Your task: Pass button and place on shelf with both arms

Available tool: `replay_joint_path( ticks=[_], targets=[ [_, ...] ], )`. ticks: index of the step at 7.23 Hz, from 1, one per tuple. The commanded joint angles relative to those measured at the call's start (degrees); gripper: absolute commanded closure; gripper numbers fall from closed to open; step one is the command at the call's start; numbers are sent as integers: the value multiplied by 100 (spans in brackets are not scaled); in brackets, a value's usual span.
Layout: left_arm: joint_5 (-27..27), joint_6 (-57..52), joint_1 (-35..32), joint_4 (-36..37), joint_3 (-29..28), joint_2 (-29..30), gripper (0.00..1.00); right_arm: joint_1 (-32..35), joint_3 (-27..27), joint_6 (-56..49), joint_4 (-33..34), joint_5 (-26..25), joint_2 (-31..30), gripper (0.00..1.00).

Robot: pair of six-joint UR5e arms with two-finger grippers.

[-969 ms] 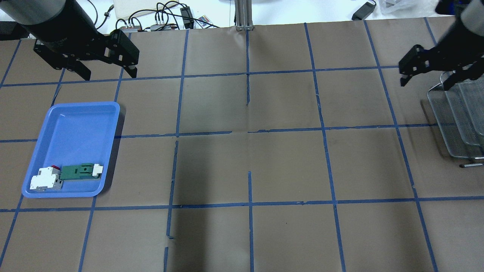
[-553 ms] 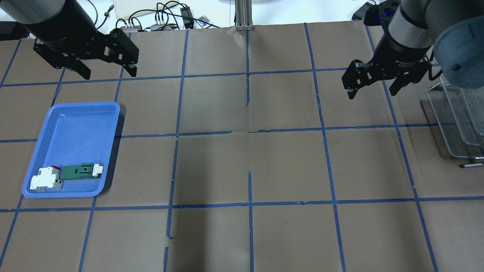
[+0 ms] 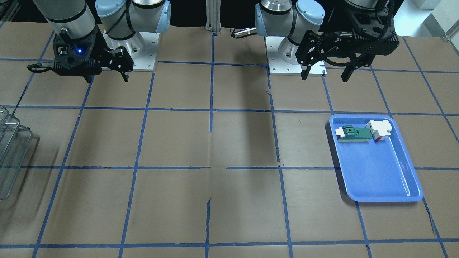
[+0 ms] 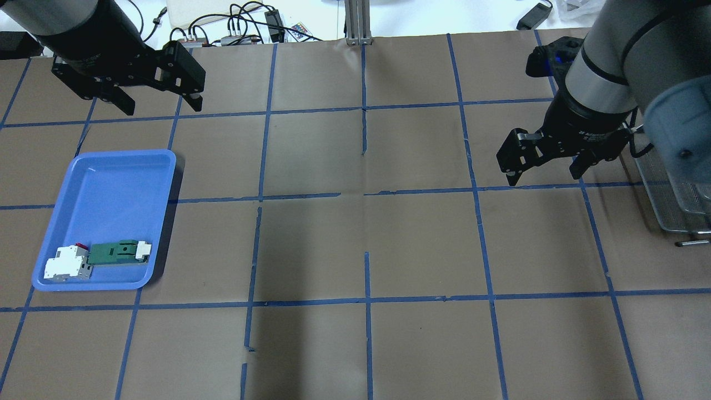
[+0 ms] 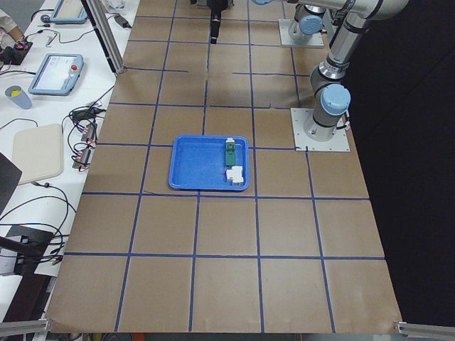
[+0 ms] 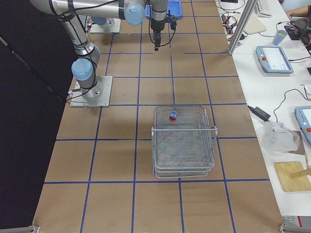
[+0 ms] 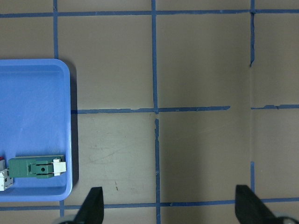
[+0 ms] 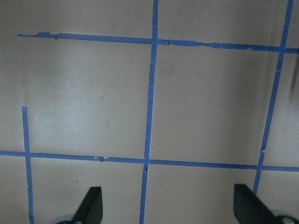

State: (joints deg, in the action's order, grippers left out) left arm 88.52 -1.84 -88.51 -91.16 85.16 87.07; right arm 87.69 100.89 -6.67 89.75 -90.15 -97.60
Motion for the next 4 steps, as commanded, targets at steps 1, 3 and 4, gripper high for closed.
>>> replay_joint_path(
  ticks=[1, 3, 4],
  targets=[
    [-10, 0, 0, 2, 1, 3, 0, 238, -34, 8, -97, 6, -154, 0],
    [16, 0, 0, -7, 1, 3, 0, 441, -43, 96, -80, -20, -163, 0],
    [16, 0, 0, -7, 1, -6, 0, 424, -34, 87, -98, -12, -163, 0]
  ],
)
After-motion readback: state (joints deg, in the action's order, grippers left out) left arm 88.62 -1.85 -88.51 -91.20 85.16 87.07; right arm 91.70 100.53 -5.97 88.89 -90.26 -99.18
